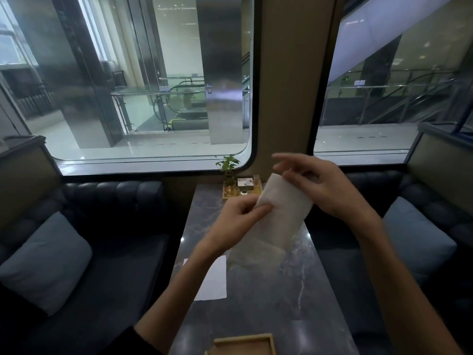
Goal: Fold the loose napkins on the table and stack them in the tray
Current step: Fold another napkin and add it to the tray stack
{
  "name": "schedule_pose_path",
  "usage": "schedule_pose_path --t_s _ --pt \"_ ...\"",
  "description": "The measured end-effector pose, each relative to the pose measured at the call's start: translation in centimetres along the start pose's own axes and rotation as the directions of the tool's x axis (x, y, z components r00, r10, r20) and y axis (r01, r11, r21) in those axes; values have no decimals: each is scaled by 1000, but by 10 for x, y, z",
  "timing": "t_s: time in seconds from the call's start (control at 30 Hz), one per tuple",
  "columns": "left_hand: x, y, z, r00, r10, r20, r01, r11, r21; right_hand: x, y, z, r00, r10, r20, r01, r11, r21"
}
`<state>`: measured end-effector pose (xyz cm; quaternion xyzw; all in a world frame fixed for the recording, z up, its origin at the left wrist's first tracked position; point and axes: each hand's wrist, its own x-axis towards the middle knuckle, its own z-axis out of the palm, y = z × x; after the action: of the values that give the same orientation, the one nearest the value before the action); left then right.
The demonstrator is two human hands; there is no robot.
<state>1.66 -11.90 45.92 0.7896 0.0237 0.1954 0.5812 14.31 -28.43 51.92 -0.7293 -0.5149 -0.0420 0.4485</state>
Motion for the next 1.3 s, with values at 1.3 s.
schedule_pose_path --t_s 1.3 --pt "0 13 -8 982 -187 39 188 911 -368 -25 21 23 962 150 -230 -26 883 468"
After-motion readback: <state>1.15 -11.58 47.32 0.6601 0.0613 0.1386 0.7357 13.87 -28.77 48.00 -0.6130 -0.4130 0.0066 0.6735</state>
